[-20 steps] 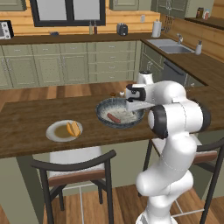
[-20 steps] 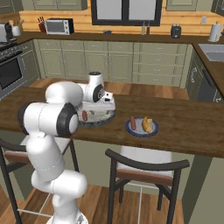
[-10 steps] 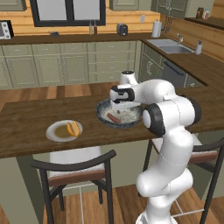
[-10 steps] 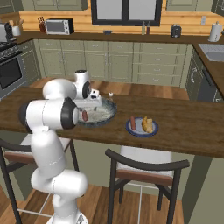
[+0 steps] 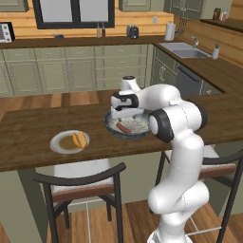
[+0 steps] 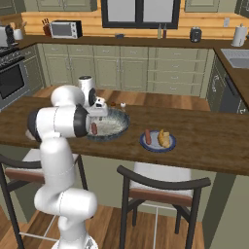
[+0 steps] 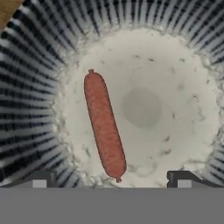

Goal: Place one bun and one sausage from the bowl on each plate.

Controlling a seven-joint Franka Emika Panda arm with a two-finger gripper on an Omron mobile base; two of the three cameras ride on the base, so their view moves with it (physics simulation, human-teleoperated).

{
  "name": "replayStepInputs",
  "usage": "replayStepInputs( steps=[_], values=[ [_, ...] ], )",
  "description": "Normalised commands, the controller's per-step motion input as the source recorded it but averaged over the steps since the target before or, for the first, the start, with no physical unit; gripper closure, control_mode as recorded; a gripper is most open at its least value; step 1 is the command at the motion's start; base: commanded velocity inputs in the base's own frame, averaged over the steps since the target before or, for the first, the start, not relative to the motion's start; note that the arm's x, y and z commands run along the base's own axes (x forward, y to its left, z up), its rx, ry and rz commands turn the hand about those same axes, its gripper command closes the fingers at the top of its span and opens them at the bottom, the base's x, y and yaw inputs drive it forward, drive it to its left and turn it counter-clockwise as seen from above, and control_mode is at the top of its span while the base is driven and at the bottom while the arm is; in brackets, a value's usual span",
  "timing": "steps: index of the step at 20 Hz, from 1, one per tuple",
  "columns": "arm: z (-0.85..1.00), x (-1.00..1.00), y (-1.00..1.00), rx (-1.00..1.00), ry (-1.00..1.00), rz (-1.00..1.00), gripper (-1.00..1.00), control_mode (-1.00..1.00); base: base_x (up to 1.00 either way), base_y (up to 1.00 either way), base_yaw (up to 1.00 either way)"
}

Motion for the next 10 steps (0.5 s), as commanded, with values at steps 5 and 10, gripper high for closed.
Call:
replayStepInputs(
  steps=[5,10],
  values=[
    [-0.41,0.00,0.02,0.01,0.00,0.00,-1.00,-1.00,0.00,0.00,0.00],
    [-0.43,0.08,0.00,0.00,0.00,0.01,-1.00,-1.00,0.00,0.00,0.00]
  ],
)
